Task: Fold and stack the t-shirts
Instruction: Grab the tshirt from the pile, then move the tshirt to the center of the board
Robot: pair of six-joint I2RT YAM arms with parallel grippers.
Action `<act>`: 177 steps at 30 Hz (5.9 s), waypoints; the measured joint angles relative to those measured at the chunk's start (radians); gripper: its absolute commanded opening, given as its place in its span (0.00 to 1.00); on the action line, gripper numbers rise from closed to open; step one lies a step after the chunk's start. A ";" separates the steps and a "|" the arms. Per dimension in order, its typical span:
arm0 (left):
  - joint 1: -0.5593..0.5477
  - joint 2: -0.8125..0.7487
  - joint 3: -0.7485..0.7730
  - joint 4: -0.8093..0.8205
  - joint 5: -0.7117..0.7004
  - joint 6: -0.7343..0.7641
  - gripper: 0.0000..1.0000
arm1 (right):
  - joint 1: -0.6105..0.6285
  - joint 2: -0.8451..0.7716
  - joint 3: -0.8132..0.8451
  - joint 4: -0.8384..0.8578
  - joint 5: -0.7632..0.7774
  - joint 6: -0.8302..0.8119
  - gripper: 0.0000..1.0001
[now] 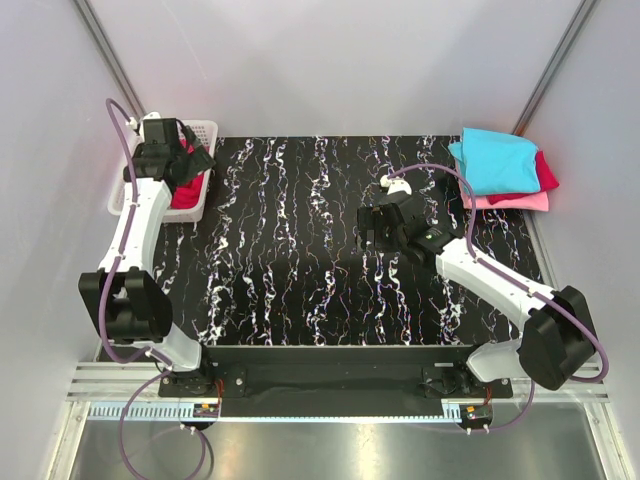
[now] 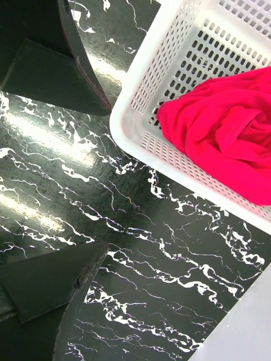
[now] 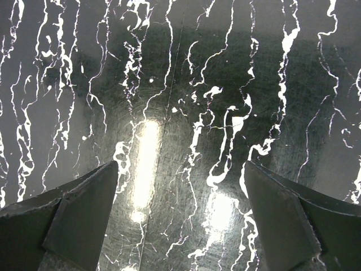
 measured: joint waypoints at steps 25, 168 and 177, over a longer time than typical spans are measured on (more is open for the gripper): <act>0.126 0.528 0.308 0.042 0.010 -0.113 0.80 | 0.001 0.151 0.057 0.026 -0.029 -0.015 1.00; -0.932 -0.225 0.374 0.409 -0.504 0.622 0.00 | -0.025 -0.296 -0.016 -0.323 0.549 0.339 1.00; -0.933 -0.411 0.325 0.653 -0.448 0.801 0.00 | -0.025 -0.296 -0.016 -0.321 0.528 0.335 1.00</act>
